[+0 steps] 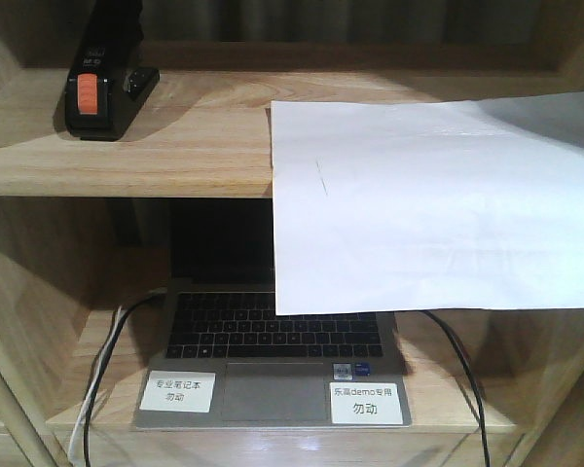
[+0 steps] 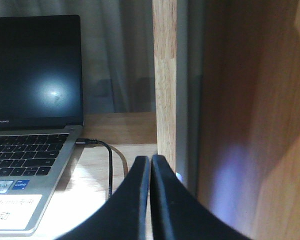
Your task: Grab stapler and paper to desk for stapling
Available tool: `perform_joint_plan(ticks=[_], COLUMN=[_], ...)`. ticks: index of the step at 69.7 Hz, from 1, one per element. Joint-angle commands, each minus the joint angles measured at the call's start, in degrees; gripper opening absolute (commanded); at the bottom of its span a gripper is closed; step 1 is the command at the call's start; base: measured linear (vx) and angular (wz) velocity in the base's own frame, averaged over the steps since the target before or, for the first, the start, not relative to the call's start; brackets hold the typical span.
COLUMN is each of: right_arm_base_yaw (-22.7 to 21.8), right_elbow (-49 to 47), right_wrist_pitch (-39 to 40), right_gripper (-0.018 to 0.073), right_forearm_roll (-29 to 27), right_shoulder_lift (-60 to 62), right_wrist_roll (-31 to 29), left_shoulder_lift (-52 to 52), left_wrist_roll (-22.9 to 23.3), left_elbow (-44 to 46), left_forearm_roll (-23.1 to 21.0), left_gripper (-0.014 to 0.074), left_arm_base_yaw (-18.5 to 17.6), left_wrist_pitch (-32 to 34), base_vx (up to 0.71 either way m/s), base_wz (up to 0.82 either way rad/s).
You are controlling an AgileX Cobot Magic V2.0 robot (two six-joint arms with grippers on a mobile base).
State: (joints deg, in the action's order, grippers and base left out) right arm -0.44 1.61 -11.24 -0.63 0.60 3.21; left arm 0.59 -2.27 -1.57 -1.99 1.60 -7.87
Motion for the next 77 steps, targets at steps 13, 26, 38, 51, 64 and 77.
perform_joint_plan(ticks=[13, 26, 38, 51, 64, 77], right_arm_base_yaw=[-0.24, -0.24, -0.24, -0.24, -0.24, -0.24], right_elbow=[0.63, 0.63, 0.63, 0.63, 0.63, 0.63], right_wrist_pitch=[4.30, 4.36, 4.36, 4.27, 4.31, 4.51], right_gripper=[-0.0005, -0.0005, -0.0005, -0.0005, -0.0005, -0.0005], right_forearm_roll=[-0.01, -0.01, -0.01, -0.01, 0.22, 0.22], right_shoulder_lift=[0.87, 0.87, 0.87, 0.87, 0.87, 0.87], right_wrist_roll=[-0.13, -0.13, -0.13, -0.13, -0.13, -0.13], left_shoulder_lift=[0.64, 0.64, 0.64, 0.64, 0.64, 0.64], left_wrist_roll=[0.48, 0.48, 0.48, 0.48, 0.48, 0.48], left_elbow=[-1.61, -1.61, -1.61, -1.61, -1.61, -1.61], left_forearm_roll=[-0.59, -0.59, -0.59, -0.59, -0.59, -0.59], left_gripper=[-0.0006, -0.0006, -0.0006, -0.0006, -0.0006, -0.0006], left_arm_base_yaw=[-0.05, -0.05, -0.05, -0.05, -0.05, -0.05], left_wrist_pitch=[4.34, 4.34, 4.34, 4.34, 4.34, 4.34], base_vx=[0.00, 0.00, 0.00, 0.00, 0.00, 0.00], base_wz=[0.00, 0.00, 0.00, 0.00, 0.00, 0.00])
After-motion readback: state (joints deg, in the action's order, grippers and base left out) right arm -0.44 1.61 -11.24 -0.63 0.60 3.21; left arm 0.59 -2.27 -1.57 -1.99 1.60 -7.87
